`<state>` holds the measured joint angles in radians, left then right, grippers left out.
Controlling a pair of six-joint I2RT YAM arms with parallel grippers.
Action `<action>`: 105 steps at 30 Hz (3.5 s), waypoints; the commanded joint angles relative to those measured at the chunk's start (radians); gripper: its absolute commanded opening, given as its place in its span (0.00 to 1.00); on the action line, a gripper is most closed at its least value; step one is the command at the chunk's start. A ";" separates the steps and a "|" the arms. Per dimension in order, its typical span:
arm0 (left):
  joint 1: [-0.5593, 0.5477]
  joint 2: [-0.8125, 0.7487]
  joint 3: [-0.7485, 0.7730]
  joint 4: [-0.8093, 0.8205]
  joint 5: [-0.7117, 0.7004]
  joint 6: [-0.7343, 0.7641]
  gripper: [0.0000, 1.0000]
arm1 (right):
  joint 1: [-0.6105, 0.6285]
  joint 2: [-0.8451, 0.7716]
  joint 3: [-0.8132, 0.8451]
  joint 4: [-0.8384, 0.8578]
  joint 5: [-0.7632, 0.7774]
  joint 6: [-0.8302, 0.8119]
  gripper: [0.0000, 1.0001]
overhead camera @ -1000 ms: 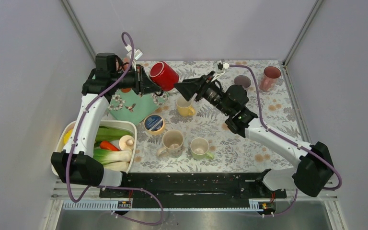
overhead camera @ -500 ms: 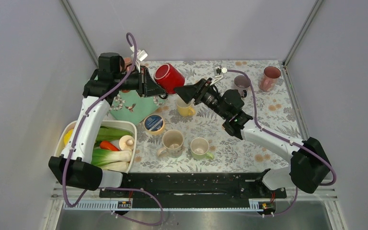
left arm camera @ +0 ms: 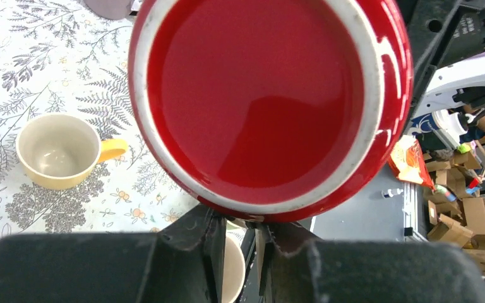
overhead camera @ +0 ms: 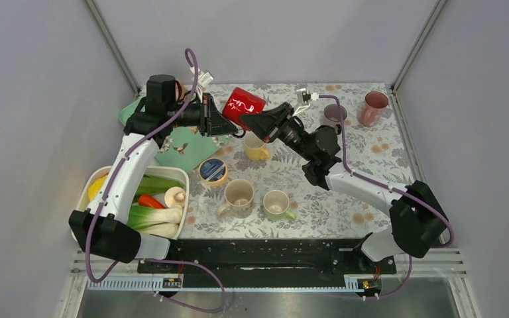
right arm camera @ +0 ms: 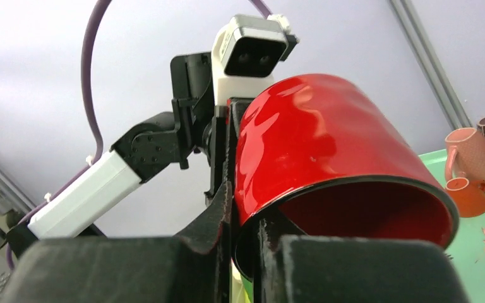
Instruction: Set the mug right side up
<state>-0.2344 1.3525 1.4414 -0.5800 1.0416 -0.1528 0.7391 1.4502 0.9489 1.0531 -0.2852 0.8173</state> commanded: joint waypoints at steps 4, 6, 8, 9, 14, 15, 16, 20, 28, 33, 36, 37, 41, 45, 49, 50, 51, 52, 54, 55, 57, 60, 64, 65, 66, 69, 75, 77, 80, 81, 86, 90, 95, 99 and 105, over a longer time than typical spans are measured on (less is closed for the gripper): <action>-0.043 0.005 -0.033 0.011 0.023 0.112 0.19 | -0.024 0.009 0.045 0.108 0.019 -0.032 0.00; -0.034 0.001 -0.022 -0.025 -0.046 0.169 0.63 | -0.040 -0.018 0.038 0.017 0.033 -0.080 0.00; -0.015 -0.008 -0.011 -0.038 -0.184 0.218 0.85 | -0.053 -0.053 0.057 -0.152 0.069 -0.194 0.00; -0.006 -0.018 -0.007 -0.036 -0.287 0.241 0.97 | -0.056 -0.068 0.081 -0.270 0.094 -0.278 0.00; 0.006 -0.021 -0.011 -0.004 -0.835 0.422 0.99 | -0.065 0.021 0.362 -0.954 0.271 -0.732 0.00; 0.010 -0.009 -0.019 0.008 -0.912 0.460 0.99 | -0.070 0.058 0.424 -1.076 0.321 -0.783 0.00; 0.019 0.006 -0.023 0.021 -0.966 0.492 0.99 | -0.075 0.101 0.487 -1.178 0.352 -0.826 0.00; 0.098 0.096 -0.023 0.087 -1.095 0.551 0.99 | -0.102 0.243 0.700 -1.458 0.411 -0.931 0.00; 0.270 0.376 0.145 0.051 -1.100 0.544 0.99 | -0.196 0.549 1.012 -1.761 0.352 -1.002 0.00; 0.321 0.494 0.215 0.037 -1.083 0.540 0.99 | -0.228 0.744 1.247 -1.931 0.319 -1.020 0.00; 0.337 0.564 0.258 0.022 -1.084 0.536 0.99 | -0.239 0.842 1.358 -1.993 0.301 -1.021 0.00; 0.343 0.581 0.268 0.022 -1.082 0.532 0.99 | -0.241 0.870 1.388 -2.013 0.300 -1.021 0.00; 0.369 0.620 0.282 0.053 -1.033 0.527 0.99 | -0.245 0.951 1.462 -2.056 0.290 -1.020 0.00; 0.388 0.687 0.347 0.044 -0.991 0.497 0.99 | -0.246 0.978 1.469 -2.067 0.288 -1.020 0.06; 0.403 0.772 0.450 0.012 -0.956 0.421 0.99 | -0.249 0.997 1.471 -2.079 0.289 -1.018 0.10; 0.402 0.791 0.469 0.005 -0.949 0.411 0.99 | -0.249 1.000 1.470 -2.081 0.267 -1.019 0.11; 0.402 0.810 0.487 -0.002 -0.941 0.401 0.99 | -0.248 1.002 1.470 -2.080 0.262 -1.020 0.11; 0.402 0.827 0.507 -0.010 -0.933 0.393 0.99 | -0.250 1.005 1.471 -2.080 0.263 -1.020 0.13; 0.402 0.862 0.545 -0.023 -0.921 0.374 0.99 | -0.251 1.011 1.470 -2.081 0.259 -1.021 0.18; 0.400 0.877 0.560 -0.026 -0.918 0.366 0.99 | -0.250 1.013 1.469 -2.081 0.256 -1.022 0.23; 0.402 0.904 0.585 -0.029 -0.908 0.348 0.99 | -0.251 1.015 1.470 -2.081 0.251 -1.021 0.30; 0.400 0.939 0.618 -0.027 -0.899 0.320 0.99 | -0.251 1.015 1.467 -2.082 0.251 -1.020 0.39; 0.393 0.996 0.704 -0.075 -0.951 0.291 0.99 | -0.251 0.995 1.456 -2.080 0.241 -1.012 0.49; 0.389 1.006 0.721 -0.082 -0.969 0.285 0.98 | -0.252 0.987 1.453 -2.080 0.241 -1.009 0.52; 0.389 1.015 0.737 -0.093 -0.979 0.283 0.96 | -0.252 0.980 1.448 -2.080 0.244 -1.008 0.54; 0.373 1.050 0.798 -0.134 -0.981 0.307 0.91 | -0.251 0.947 1.419 -2.077 0.257 -1.008 0.60; 0.340 1.116 0.896 -0.213 -0.964 0.408 0.73 | -0.251 0.846 1.290 -2.038 0.263 -1.009 0.63; 0.340 1.118 0.885 -0.223 -0.956 0.424 0.67 | -0.251 0.817 1.250 -2.030 0.265 -1.009 0.63; 0.340 1.095 0.835 -0.233 -0.939 0.438 0.63 | -0.251 0.769 1.180 -2.005 0.265 -1.010 0.63; 0.340 1.080 0.812 -0.233 -0.931 0.439 0.63 | -0.251 0.752 1.159 -1.994 0.263 -1.009 0.63; 0.337 0.983 0.648 -0.204 -0.869 0.435 0.60 | -0.251 0.684 1.075 -1.949 0.259 -1.007 0.63; 0.329 0.927 0.567 -0.200 -0.851 0.444 0.46 | -0.251 0.632 1.003 -1.914 0.261 -1.003 0.63; 0.325 0.822 0.421 -0.198 -0.818 0.488 0.51 | -0.251 0.554 0.899 -1.881 0.262 -1.001 0.64; 0.322 0.737 0.312 -0.202 -0.800 0.565 0.74 | -0.251 0.499 0.821 -1.867 0.258 -0.999 0.65; 0.322 0.701 0.261 -0.174 -0.861 0.585 0.85 | -0.251 0.434 0.750 -1.829 0.233 -0.985 0.67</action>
<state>0.0879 2.1151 1.7096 -0.7906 0.1959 0.3958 0.4931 1.9682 1.7218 -0.8307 -0.0219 -0.1818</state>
